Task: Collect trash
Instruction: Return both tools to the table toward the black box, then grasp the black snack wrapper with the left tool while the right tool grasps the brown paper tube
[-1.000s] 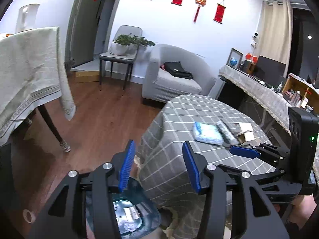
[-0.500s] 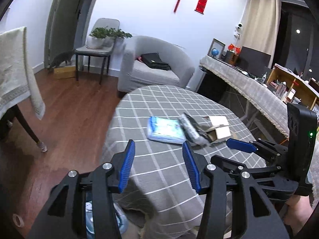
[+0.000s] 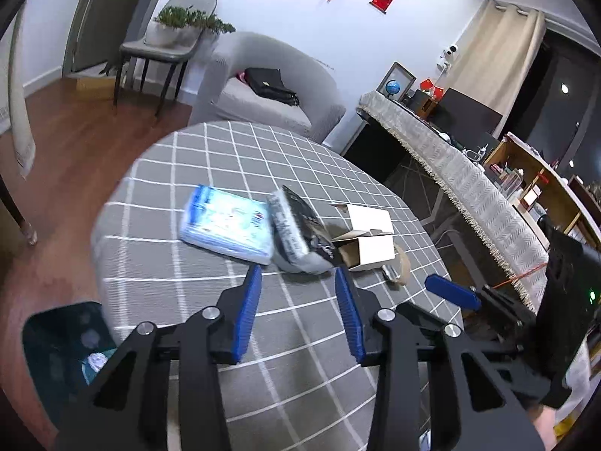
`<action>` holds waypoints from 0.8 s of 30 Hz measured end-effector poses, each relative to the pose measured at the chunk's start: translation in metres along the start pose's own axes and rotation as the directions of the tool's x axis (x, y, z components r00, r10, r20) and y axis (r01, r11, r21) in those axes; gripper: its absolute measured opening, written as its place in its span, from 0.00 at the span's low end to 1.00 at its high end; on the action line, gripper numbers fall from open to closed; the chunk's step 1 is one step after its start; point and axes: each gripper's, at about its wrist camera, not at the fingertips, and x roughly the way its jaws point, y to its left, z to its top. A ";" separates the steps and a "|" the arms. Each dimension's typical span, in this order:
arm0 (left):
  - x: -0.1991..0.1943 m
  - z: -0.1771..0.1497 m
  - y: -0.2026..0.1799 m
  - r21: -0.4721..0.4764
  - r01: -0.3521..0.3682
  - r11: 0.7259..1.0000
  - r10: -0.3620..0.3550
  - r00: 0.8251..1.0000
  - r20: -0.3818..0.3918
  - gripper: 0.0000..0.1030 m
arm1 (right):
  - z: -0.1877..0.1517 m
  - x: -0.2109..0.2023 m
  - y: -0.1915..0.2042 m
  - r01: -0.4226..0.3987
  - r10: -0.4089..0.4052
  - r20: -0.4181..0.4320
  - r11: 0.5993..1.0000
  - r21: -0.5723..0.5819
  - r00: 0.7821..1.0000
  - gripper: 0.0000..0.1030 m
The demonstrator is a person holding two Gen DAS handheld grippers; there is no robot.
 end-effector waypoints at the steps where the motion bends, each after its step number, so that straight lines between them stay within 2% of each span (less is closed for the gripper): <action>1: 0.006 0.000 -0.003 -0.006 0.000 1.000 0.000 1.000 -0.004 0.40 | -0.001 0.000 -0.003 0.001 -0.001 0.000 1.000 0.002 1.000 0.61; 8: 0.025 0.002 -0.005 -0.071 -0.012 0.997 0.011 1.000 -0.008 0.39 | -0.004 0.000 -0.023 0.000 0.000 0.000 0.999 0.032 1.000 0.61; 18: 0.045 0.006 0.003 -0.166 -0.008 0.986 0.005 1.000 -0.020 0.39 | -0.011 0.000 -0.043 0.043 -0.042 -0.007 0.998 0.045 0.999 0.61; 24: 0.048 0.009 0.001 -0.196 0.003 0.981 -0.002 1.000 0.007 0.38 | -0.012 0.006 -0.051 0.031 -0.030 -0.017 0.998 0.058 0.999 0.61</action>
